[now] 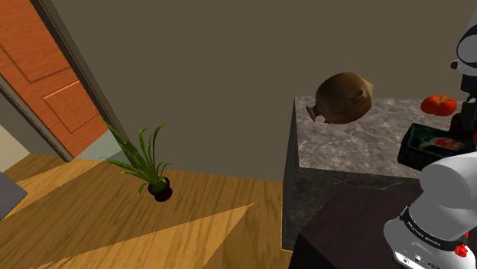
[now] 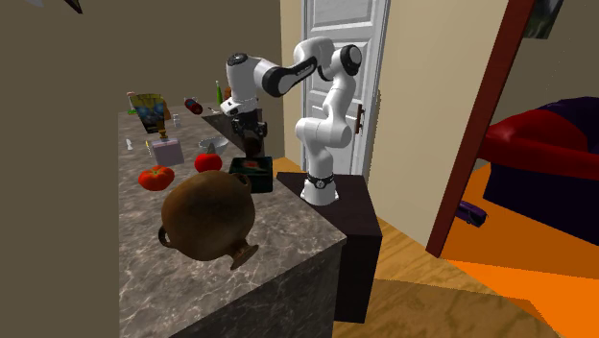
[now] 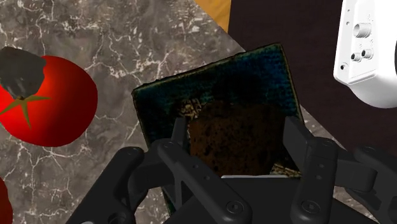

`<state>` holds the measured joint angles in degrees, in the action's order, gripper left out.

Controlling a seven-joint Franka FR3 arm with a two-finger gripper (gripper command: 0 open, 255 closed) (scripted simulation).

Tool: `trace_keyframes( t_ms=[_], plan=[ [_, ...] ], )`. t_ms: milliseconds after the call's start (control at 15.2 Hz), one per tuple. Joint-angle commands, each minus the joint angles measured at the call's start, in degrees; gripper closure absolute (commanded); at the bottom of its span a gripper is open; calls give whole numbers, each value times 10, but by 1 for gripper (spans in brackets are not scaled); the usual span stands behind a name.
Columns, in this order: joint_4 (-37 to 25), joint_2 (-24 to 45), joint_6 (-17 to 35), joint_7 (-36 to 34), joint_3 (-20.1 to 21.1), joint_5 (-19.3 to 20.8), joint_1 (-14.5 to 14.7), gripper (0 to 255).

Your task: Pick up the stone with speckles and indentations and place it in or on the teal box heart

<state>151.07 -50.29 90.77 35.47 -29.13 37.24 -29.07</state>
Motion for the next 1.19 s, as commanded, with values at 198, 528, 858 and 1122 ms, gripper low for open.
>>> trace_keyframes(
  t_ms=[198, 528, 858, 1122],
  plan=[
    [30, 7, 38, -10, -20, 17, -3, 255],
    [59, 19, 77, -22, -41, 36, -5, 255],
    [67, 24, 90, -25, -47, 41, -6, 255],
    [67, 24, 90, -25, -47, 41, -6, 255]
  ],
)
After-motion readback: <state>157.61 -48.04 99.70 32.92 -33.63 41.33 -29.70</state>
